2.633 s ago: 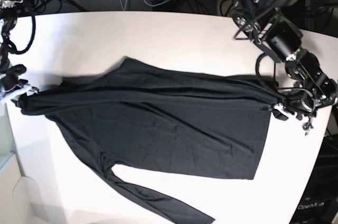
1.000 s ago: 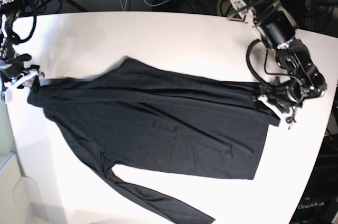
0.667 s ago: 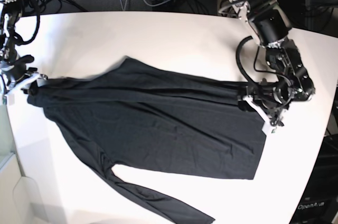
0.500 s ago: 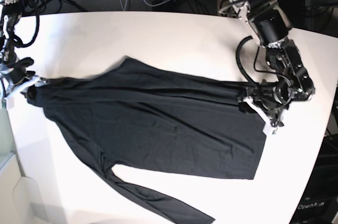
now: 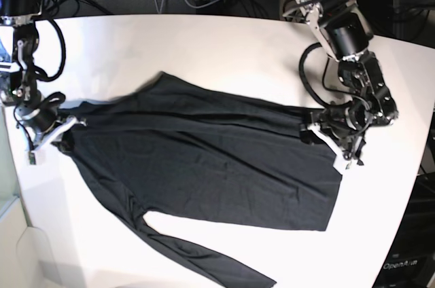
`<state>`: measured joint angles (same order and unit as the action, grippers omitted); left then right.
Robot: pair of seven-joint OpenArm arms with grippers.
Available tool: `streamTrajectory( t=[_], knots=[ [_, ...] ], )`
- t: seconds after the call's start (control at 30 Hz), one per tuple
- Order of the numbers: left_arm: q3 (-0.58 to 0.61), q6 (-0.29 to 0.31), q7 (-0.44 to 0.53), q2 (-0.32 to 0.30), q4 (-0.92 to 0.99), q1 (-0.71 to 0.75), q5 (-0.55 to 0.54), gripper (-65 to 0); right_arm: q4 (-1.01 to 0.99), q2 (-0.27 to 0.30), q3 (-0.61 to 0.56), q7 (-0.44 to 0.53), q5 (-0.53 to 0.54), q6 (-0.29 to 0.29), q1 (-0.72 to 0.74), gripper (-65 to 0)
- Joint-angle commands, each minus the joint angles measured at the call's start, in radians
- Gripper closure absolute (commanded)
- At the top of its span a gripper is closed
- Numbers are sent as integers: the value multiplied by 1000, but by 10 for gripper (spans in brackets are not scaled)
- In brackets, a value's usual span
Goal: Fold the T-shirt properly
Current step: 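Move both grippers inward along the collar edge and regrasp the fabric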
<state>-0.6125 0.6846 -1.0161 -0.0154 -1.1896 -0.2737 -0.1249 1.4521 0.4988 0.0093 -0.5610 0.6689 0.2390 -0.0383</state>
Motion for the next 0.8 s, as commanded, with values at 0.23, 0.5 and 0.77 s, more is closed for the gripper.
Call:
streamTrajectory(
  t=[0.23, 0.5, 0.77],
  knots=[
    [3, 5, 15, -19, 43, -17, -14, -226, -126, 13, -12, 11, 1, 0, 41, 0],
    [3, 5, 4, -48, 43, 6, -14, -226, -179, -18, -13, 52, 1, 0, 10, 0],
    [3, 5, 4, -85, 37, 81, -14, -226, -255, -16, -13, 97, 1, 0, -33, 0]
  ],
)
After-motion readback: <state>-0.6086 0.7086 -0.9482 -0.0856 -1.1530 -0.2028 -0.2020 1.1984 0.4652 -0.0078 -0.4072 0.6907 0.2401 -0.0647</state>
